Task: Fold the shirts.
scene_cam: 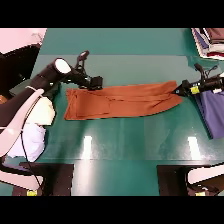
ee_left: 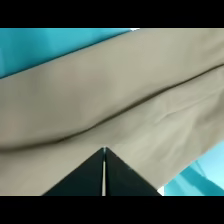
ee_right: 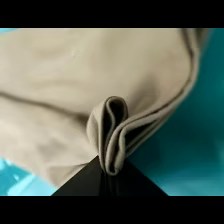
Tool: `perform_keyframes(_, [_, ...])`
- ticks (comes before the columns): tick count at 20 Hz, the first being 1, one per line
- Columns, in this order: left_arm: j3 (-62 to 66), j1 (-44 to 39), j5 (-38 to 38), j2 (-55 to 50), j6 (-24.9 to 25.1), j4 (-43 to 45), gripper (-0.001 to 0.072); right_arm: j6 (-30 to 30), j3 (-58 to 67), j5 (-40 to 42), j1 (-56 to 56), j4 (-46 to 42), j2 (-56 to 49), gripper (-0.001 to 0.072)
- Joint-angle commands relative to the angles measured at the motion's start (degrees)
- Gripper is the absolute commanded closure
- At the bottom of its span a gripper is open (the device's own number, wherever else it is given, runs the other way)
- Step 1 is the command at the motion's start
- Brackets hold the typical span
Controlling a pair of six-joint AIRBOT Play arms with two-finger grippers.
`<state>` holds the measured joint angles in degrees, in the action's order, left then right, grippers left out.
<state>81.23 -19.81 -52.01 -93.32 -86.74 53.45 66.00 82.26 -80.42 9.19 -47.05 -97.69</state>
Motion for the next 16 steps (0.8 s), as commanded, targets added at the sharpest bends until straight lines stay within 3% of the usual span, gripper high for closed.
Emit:
perform_keyframes(1, [3.21,-3.87,2.08,-5.18,-0.31,-1.88,0.0685,1.38,7.56,-4.15,-4.52,0.63,3.41,0.0697])
perform_keyframes(10, [10.45,-8.85,0.52,-14.14,-0.48,-2.49,0.0685,6.19,25.42,-0.72,-20.92,7.02,10.67,0.0696])
perform_keyframes(16, [10.86,-8.83,1.36,-14.27,-0.48,-2.01,0.0685,6.10,24.37,2.40,-29.73,6.99,10.67,0.0696])
